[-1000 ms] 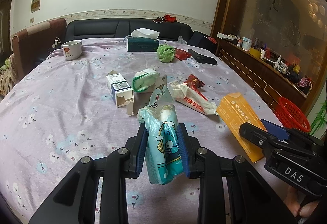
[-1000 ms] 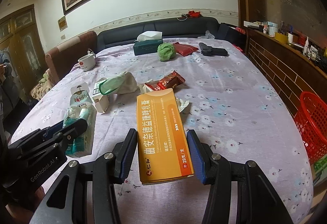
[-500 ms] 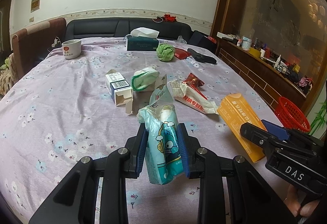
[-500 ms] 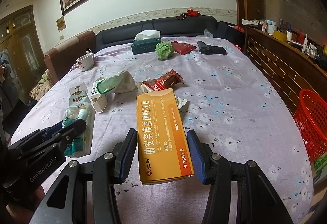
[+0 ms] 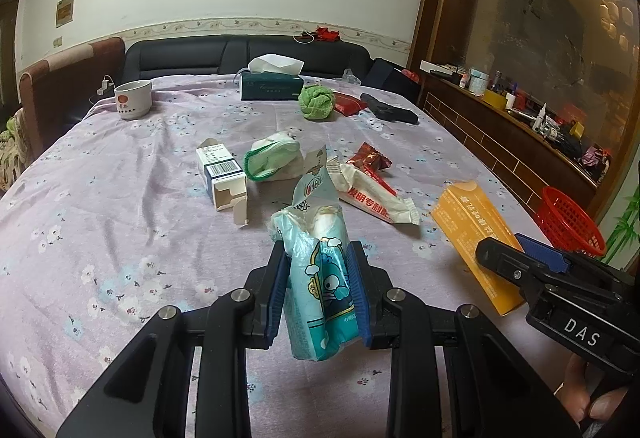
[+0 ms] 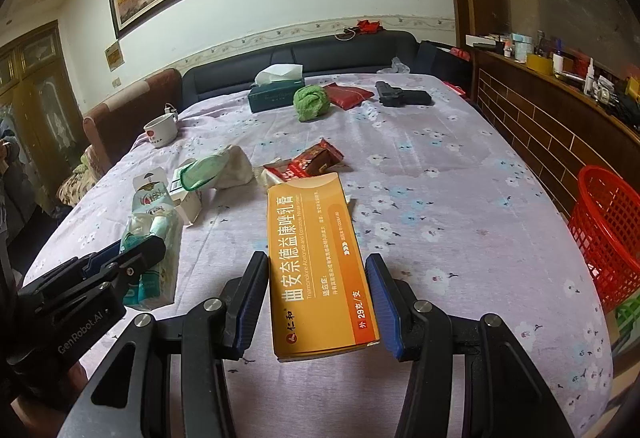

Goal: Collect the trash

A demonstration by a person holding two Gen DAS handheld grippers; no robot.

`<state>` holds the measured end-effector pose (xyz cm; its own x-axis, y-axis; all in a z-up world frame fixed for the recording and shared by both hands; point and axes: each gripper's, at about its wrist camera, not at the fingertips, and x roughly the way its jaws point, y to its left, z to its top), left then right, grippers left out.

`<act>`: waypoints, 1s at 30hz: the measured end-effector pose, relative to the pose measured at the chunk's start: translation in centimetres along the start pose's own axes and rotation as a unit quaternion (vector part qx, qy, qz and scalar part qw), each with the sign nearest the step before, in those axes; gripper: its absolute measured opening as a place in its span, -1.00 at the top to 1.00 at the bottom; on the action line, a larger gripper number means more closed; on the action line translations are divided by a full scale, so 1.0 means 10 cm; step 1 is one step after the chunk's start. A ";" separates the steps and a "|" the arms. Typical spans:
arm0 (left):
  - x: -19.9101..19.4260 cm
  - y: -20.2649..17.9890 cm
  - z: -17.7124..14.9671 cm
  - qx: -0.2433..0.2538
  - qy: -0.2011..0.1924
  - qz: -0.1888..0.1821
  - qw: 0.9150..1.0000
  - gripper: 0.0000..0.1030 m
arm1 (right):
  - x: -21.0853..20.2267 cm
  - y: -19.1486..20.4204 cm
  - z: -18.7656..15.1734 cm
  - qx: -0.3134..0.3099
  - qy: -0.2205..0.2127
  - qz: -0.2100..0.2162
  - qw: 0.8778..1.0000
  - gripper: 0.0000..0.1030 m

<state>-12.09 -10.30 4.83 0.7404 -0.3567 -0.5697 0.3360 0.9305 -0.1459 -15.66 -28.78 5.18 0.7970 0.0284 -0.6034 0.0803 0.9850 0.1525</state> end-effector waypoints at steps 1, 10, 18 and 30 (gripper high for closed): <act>0.01 -0.01 0.01 0.001 0.000 0.000 1.000 0.45 | -0.01 -0.02 0.00 0.003 -0.001 0.000 1.000 -0.05; 0.01 -0.16 0.07 0.015 -0.001 -0.003 1.000 0.46 | -0.07 -0.26 0.02 0.027 -0.009 -0.003 1.000 -0.05; 0.07 -0.24 0.11 0.015 0.011 -0.017 1.000 0.46 | -0.16 -0.46 0.02 0.046 -0.017 -0.001 0.999 -0.05; 0.20 -0.74 0.28 0.060 0.032 -0.048 0.997 0.46 | -0.30 -1.00 0.02 0.105 -0.031 -0.006 0.994 -0.05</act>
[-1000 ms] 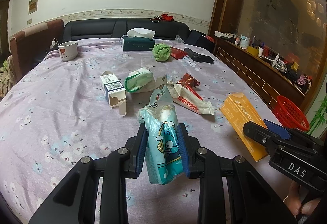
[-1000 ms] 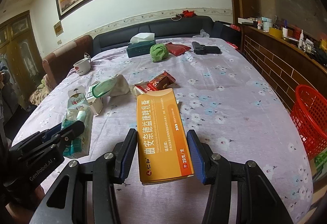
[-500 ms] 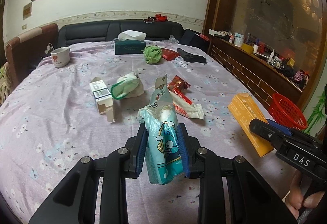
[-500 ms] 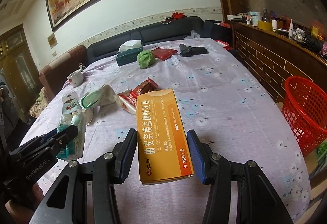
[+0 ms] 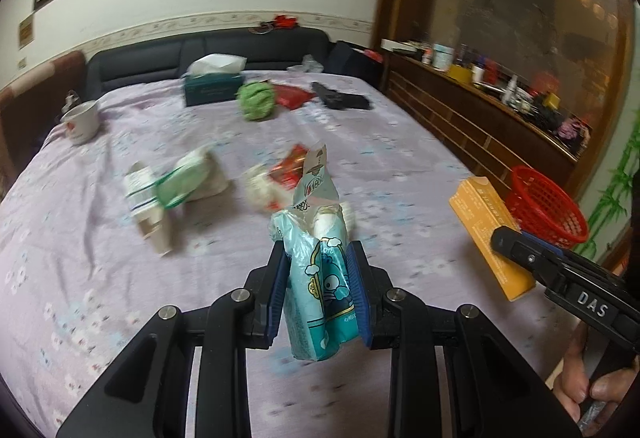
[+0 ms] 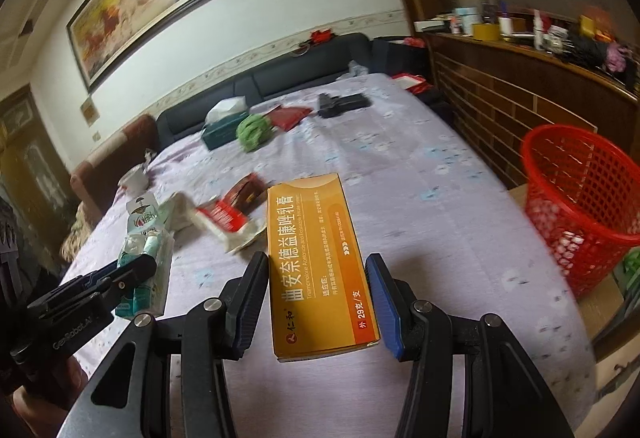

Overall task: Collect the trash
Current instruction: 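Carry both items to the red mesh basket and open both tools over it, then move both open tools back over the table toward the remaining trash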

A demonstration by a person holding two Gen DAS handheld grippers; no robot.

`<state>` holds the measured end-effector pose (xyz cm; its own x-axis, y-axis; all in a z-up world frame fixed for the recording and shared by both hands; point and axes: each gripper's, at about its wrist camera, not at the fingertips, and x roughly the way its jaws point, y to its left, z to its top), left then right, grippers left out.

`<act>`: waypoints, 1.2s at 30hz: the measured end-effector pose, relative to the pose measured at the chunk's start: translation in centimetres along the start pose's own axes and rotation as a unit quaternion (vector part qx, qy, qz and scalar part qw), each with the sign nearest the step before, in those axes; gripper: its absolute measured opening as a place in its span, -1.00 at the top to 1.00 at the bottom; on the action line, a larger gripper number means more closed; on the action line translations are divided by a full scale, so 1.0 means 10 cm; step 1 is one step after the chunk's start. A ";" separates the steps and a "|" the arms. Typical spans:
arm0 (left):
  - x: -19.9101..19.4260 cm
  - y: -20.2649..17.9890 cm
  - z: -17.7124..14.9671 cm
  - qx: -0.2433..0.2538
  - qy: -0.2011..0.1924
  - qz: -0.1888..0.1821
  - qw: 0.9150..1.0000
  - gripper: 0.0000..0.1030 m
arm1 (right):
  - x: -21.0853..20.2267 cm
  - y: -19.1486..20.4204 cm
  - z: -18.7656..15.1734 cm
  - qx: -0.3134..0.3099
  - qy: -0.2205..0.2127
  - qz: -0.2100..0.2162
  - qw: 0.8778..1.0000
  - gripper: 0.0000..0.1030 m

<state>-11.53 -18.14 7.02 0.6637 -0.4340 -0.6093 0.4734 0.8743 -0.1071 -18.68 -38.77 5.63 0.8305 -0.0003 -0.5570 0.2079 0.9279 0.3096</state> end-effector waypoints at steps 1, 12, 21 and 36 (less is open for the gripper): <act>0.01 -0.09 0.04 0.009 0.001 -0.007 1.000 0.46 | -0.05 -0.09 0.03 0.008 -0.006 -0.005 1.000 -0.05; 0.30 -1.60 0.52 0.103 0.023 -0.138 0.985 0.45 | -0.77 -1.53 0.49 0.126 -0.085 -0.079 0.985 -0.05; 0.93 -2.78 0.72 0.126 0.074 -0.219 0.965 0.44 | -0.95 -2.43 0.66 0.205 -0.102 -0.093 0.969 -0.05; 1.39 -2.94 0.71 0.114 0.098 -0.214 0.965 -0.11 | -0.65 -2.99 0.64 0.240 -0.073 -0.096 0.963 -0.13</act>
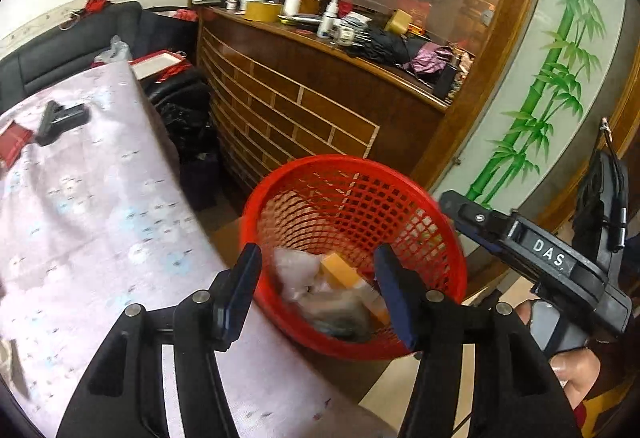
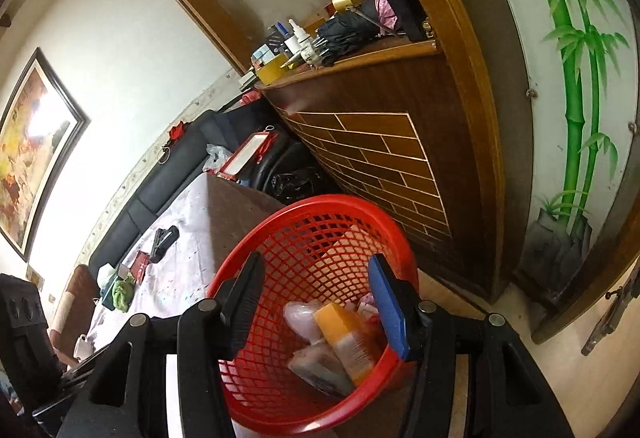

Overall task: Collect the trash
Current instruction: 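Move both open tools back over the table toward the remaining trash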

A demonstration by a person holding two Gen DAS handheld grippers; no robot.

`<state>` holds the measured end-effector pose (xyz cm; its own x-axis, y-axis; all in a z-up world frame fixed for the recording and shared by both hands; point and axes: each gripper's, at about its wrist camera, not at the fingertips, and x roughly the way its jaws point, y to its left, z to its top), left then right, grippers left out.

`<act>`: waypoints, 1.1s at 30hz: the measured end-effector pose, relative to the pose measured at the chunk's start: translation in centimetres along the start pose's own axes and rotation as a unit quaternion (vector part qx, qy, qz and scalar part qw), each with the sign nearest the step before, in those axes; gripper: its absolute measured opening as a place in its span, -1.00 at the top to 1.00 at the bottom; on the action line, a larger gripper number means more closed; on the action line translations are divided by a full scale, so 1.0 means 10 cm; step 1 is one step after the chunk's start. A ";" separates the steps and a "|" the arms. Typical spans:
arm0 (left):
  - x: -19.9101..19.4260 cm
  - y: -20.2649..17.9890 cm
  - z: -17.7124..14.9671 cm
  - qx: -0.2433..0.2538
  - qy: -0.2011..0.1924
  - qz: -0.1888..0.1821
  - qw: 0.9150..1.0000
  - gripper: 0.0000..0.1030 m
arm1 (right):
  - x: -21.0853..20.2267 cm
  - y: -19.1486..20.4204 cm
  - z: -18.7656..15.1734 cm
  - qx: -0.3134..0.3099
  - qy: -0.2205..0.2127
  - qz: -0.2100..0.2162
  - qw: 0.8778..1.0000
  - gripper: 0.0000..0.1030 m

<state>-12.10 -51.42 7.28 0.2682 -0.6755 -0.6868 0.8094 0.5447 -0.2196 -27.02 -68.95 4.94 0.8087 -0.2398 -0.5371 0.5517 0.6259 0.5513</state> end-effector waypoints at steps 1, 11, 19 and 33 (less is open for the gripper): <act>-0.06 0.04 -0.03 -0.001 -0.002 0.005 1.000 -0.11 | 0.00 0.02 -0.02 -0.001 0.003 0.004 1.000 -0.13; -0.75 0.48 -0.42 -0.015 -0.027 0.059 0.998 -0.21 | -0.05 0.66 -0.43 -0.059 0.042 0.041 0.997 -0.13; -1.44 1.15 -0.76 -0.066 -0.049 0.099 0.992 -0.21 | 0.05 1.38 -0.87 -0.121 0.080 0.075 0.987 -0.14; -2.80 2.99 -1.41 -0.252 -0.116 0.229 0.933 -0.21 | 0.20 2.46 -1.57 -0.216 0.132 0.132 0.958 -0.14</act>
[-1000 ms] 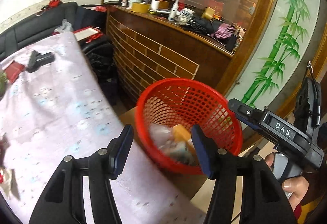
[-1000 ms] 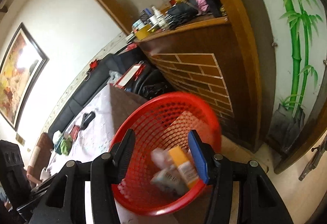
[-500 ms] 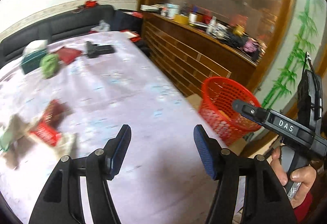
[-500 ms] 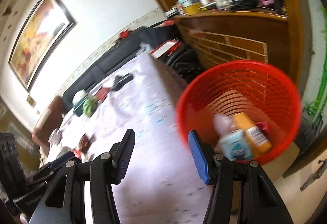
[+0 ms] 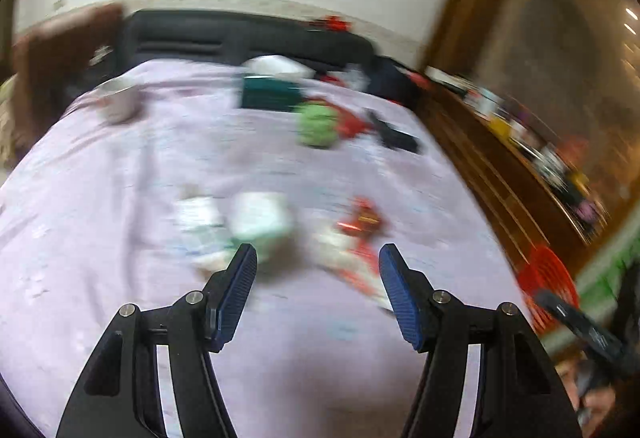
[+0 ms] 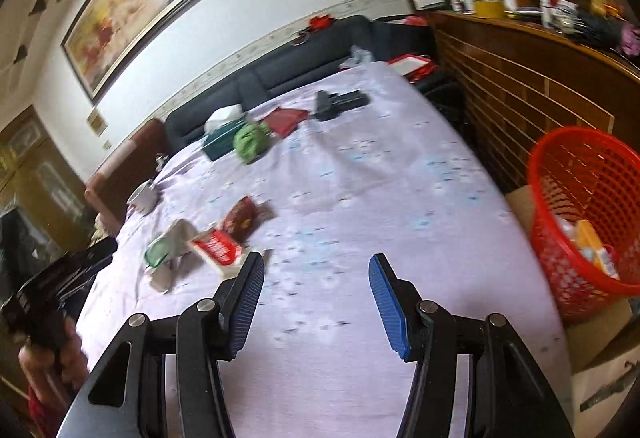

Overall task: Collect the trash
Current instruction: 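Move both open tools back over the table toward the remaining trash, then grasp the white medicine box with the left tool while the right tool grasps the white glove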

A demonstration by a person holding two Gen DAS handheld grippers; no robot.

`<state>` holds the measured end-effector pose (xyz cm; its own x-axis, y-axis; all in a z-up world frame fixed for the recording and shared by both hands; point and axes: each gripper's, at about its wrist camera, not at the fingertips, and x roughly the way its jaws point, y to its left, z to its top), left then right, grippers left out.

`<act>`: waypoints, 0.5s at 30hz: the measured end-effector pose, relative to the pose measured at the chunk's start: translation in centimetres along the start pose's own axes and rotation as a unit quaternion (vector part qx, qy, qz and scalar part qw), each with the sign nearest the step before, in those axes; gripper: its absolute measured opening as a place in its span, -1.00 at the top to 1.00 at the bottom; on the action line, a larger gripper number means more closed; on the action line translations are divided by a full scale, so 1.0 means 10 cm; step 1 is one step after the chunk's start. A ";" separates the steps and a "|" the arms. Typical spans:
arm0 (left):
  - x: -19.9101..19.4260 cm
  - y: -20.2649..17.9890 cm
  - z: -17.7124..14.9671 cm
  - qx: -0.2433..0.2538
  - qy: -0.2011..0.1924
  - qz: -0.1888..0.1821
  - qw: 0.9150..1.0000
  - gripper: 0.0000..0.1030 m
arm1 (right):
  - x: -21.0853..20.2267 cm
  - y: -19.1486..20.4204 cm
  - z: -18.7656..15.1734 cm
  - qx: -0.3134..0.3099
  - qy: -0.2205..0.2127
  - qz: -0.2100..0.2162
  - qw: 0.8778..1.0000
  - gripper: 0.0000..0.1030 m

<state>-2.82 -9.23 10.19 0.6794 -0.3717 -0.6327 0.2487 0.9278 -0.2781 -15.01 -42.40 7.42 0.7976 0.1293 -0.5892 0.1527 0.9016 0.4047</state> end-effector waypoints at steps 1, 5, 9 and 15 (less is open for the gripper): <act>0.06 0.17 0.06 -0.018 0.001 0.019 1.000 -0.21 | 0.03 0.06 -0.01 -0.004 0.002 0.004 1.000 -0.14; 0.42 0.65 0.21 -0.076 0.035 0.044 0.996 -0.20 | 0.13 0.19 -0.05 -0.017 0.013 0.013 1.000 -0.14; 0.74 0.80 0.26 -0.104 0.063 0.043 0.992 -0.14 | 0.17 0.20 -0.09 -0.021 0.021 0.012 0.999 -0.14; 1.13 0.80 0.19 -0.098 0.096 0.066 0.988 0.09 | 0.19 0.13 -0.08 -0.016 0.026 0.005 1.000 -0.14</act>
<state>8.09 -5.98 2.20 0.5489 -0.2637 -0.7932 0.0151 0.9519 -0.3060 -13.76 -40.63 6.26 0.7680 0.1592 -0.6204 0.1254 0.9125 0.3893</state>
